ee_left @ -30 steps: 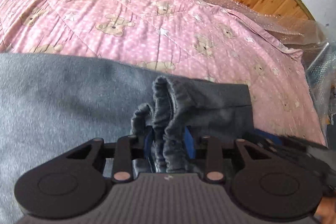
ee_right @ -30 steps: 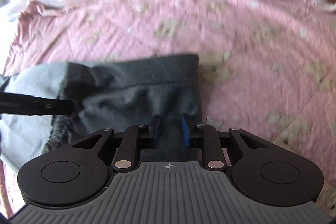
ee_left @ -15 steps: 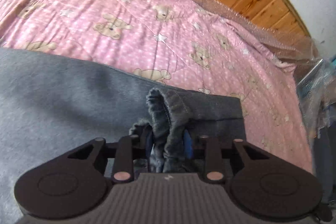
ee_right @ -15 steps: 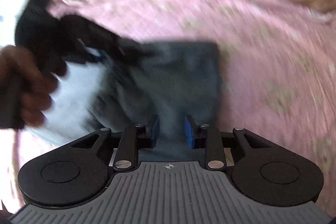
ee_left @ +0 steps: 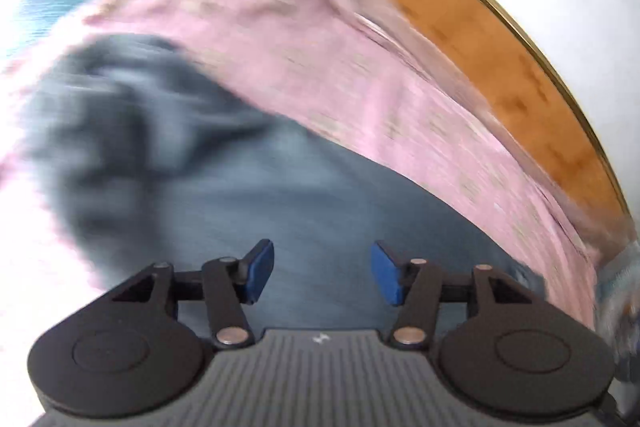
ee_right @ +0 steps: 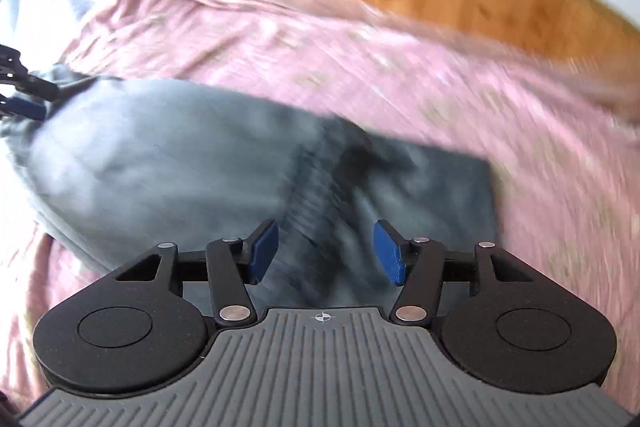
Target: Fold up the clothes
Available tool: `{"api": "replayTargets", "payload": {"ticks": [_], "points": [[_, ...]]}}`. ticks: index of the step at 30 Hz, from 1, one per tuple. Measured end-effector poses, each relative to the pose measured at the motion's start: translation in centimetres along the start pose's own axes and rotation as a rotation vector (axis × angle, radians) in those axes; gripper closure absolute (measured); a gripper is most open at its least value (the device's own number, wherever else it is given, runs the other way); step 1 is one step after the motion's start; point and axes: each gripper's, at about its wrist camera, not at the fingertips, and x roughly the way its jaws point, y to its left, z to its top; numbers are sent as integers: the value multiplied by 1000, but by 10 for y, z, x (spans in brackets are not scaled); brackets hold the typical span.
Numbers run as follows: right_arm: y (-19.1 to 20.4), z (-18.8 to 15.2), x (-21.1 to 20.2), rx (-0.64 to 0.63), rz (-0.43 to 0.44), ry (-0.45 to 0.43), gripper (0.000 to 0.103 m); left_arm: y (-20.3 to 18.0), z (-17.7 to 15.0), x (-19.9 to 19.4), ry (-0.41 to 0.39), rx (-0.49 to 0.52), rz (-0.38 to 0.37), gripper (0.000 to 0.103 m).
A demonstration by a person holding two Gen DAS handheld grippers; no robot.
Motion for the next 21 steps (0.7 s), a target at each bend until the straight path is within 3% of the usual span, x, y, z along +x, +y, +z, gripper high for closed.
{"api": "replayTargets", "payload": {"ticks": [3, 6, 9, 12, 13, 16, 18, 19, 21], "points": [[84, 34, 11, -88, 86, -19, 40, 88, 24, -24, -83, -145, 93, 40], [184, 64, 29, -192, 210, -34, 34, 155, 44, -20, -114, -251, 82, 39], [286, 78, 49, -361, 291, -52, 22, 188, 69, -7, -146, -222, 41, 36], [378, 87, 72, -521, 336, -54, 20, 198, 94, 18, -121, -158, -35, 29], [396, 88, 81, -551, 336, -41, 20, 201, 102, 27, -113, -137, -60, 22], [434, 94, 106, -603, 328, -2, 20, 202, 115, 54, -37, -86, -154, 24], [427, 102, 112, -525, 335, 30, 21, 199, 113, 66, 27, -51, -222, 57], [416, 108, 113, -457, 352, 48, 21, 197, 111, 69, 50, -39, -240, 65], [391, 110, 118, -348, 358, 85, 24, 193, 109, 63, 40, -55, -237, 67]]}}
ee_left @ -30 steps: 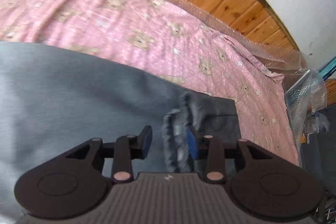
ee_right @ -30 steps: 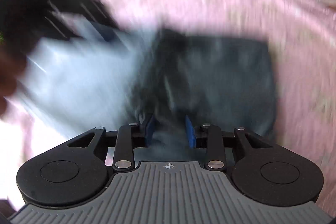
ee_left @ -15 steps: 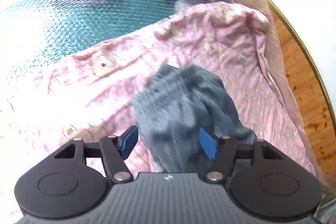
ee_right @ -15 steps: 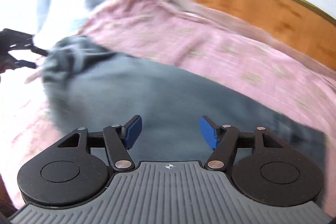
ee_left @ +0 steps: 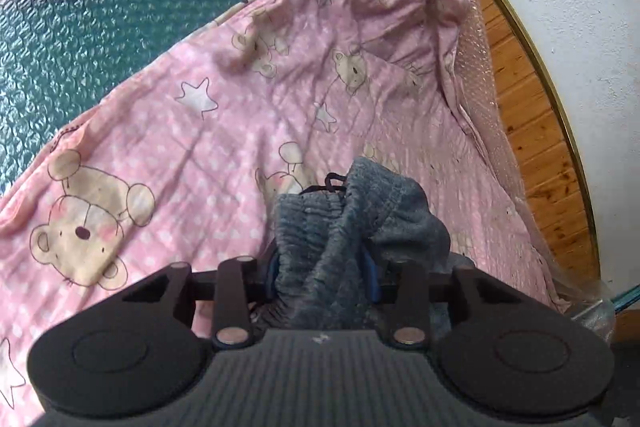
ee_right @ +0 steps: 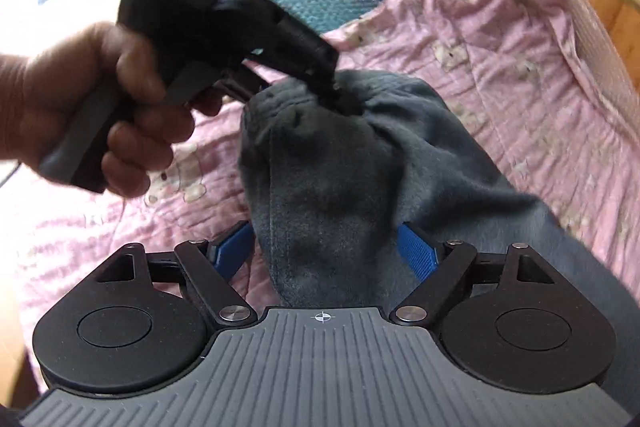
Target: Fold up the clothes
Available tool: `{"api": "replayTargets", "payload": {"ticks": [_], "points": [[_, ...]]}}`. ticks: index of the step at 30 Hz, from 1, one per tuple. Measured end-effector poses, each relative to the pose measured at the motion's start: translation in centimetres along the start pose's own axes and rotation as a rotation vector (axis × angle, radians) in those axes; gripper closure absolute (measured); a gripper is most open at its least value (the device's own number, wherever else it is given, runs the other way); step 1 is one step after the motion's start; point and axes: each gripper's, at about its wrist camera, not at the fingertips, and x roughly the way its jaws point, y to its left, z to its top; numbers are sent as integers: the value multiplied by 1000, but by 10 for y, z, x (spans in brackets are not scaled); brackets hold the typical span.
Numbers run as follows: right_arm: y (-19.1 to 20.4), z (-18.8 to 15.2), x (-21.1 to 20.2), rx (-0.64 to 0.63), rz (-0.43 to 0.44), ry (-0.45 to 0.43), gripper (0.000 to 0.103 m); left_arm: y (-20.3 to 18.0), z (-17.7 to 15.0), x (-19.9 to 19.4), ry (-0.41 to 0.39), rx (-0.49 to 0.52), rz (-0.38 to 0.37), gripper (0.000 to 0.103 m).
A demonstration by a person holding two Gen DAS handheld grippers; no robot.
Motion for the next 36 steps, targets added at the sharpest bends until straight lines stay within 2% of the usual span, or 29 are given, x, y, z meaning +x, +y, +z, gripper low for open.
{"api": "replayTargets", "payload": {"ticks": [2, 3, 5, 7, 10, 12, 13, 14, 16, 17, 19, 21, 23, 25, 26, 27, 30, 32, 34, 36], "points": [[-25, -9, -3, 107, 9, 18, 38, -10, -2, -10, -28, -30, -10, 70], [-33, -15, 1, 134, 3, 51, 53, -20, -4, -16, -40, -30, -8, 70], [-45, -29, 12, 171, -5, 111, 67, -47, -10, -24, -57, 11, 23, 70], [-58, -39, 14, 231, 20, 104, 69, -86, -22, -30, -69, 72, 61, 70], [-114, -67, -18, 589, 67, -15, 69, -162, -41, -24, -58, 156, 76, 70], [-154, -95, -44, 860, 93, -111, 67, -238, -68, 0, 5, 255, 27, 65], [-173, -119, -56, 992, 93, -156, 65, -273, -86, 10, 40, 337, -39, 53], [-192, -143, -66, 1116, 90, -196, 65, -302, -104, 18, 63, 426, -101, 53], [-218, -179, -78, 1260, 75, -229, 65, -336, -136, 19, 59, 571, -137, 52], [-229, -196, -83, 1321, 67, -241, 65, -334, -143, 16, 74, 581, -178, 47], [-253, -229, -93, 1442, 50, -265, 58, -327, -155, 9, 105, 597, -254, 47], [-261, -247, -100, 1493, 39, -296, 53, -301, -152, 2, 122, 574, -263, 47], [-262, -257, -101, 1512, 54, -321, 50, -272, -146, -3, 90, 575, -157, 47], [-260, -258, -99, 1510, 80, -334, 44, -246, -139, -1, 96, 568, -71, 47], [-257, -257, -100, 1502, 93, -343, 43, -234, -136, 0, 102, 557, -36, 47], [-253, -255, -102, 1490, 108, -350, 42, -225, -132, 2, 120, 524, -34, 47], [-241, -242, -106, 1436, 162, -356, 37, -203, -122, 19, 175, 397, -71, 47], [-230, -232, -108, 1383, 173, -338, 36, -198, -119, 27, 200, 354, -119, 47], [-221, -221, -106, 1322, 149, -308, 34, -205, -119, 26, 201, 396, -196, 47], [-220, -220, -101, 1332, 110, -293, 33, -219, -126, 24, 221, 518, -264, 42]]}}
